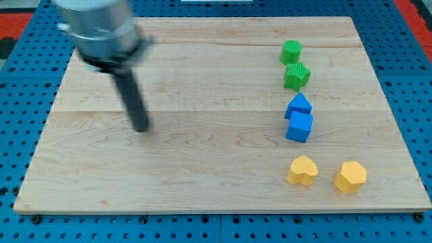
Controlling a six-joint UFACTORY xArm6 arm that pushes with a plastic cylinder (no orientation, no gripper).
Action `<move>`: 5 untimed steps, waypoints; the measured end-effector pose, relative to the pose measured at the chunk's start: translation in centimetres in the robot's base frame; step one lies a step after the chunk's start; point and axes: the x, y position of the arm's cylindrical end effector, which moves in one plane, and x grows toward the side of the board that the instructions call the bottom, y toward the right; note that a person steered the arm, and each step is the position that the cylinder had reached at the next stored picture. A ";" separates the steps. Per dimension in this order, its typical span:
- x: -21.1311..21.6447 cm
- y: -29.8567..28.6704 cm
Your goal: Adjust the blue blocks below the green star
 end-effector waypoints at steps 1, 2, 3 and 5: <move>1.9 12.7; 1.4 23.4; 0.9 24.0; -0.4 24.8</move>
